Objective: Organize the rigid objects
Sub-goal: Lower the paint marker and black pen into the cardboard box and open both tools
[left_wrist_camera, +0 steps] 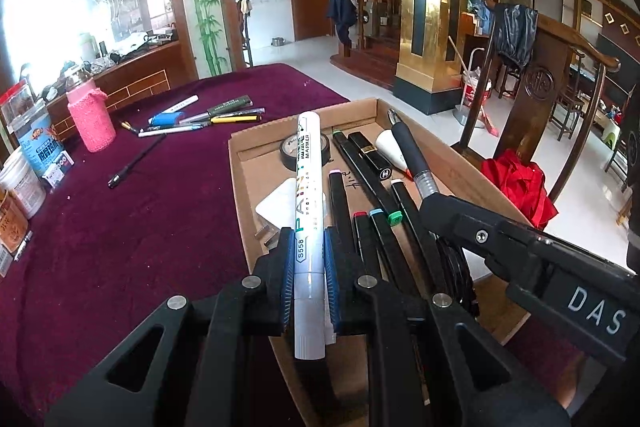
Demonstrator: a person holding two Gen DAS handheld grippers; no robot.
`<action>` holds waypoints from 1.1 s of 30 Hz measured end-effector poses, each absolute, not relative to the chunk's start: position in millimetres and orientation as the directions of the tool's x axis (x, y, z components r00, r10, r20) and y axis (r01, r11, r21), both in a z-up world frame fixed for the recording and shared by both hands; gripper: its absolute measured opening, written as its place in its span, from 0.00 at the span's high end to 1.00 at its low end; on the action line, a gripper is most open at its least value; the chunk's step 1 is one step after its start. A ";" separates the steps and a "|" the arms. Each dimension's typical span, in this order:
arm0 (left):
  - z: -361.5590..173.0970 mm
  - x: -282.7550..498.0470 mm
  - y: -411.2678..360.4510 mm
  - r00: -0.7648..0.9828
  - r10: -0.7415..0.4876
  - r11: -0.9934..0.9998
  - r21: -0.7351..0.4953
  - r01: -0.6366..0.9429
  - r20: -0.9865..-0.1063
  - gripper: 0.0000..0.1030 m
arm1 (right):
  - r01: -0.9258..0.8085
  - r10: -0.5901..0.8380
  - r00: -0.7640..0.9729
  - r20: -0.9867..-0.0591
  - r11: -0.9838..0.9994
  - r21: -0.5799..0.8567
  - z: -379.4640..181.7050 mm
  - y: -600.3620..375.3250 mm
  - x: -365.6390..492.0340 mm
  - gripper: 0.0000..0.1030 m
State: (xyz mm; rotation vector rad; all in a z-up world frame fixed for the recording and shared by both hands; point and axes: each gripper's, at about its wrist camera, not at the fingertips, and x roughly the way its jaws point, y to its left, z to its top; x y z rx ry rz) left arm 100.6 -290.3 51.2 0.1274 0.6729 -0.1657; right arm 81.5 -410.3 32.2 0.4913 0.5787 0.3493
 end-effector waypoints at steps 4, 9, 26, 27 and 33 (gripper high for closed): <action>48.2 103.6 -290.1 0.764 -0.113 0.980 0.057 0.192 -0.635 0.89 | -0.167 0.437 0.780 -0.448 0.835 0.524 30.0 -409.5 87.0 0.91; 43.9 108.0 -290.6 0.755 -0.115 0.980 0.051 0.192 -0.645 0.89 | -0.155 0.431 0.774 -0.463 0.839 0.521 25.4 -408.8 92.8 0.91; 33.6 114.4 -294.0 0.735 -0.120 0.979 0.044 0.200 -0.667 0.89 | -0.132 0.415 0.760 -0.501 0.852 0.506 20.9 -402.4 104.5 0.91; 32.8 114.8 -294.3 0.733 -0.120 0.978 0.046 0.201 -0.669 0.89 | -0.132 0.416 0.758 -0.501 0.852 0.507 20.6 -402.9 105.2 0.91; 29.9 115.4 -295.8 0.730 -0.116 0.978 0.051 0.203 -0.673 0.89 | -0.128 0.417 0.753 -0.510 0.852 0.507 17.1 -401.2 108.4 0.91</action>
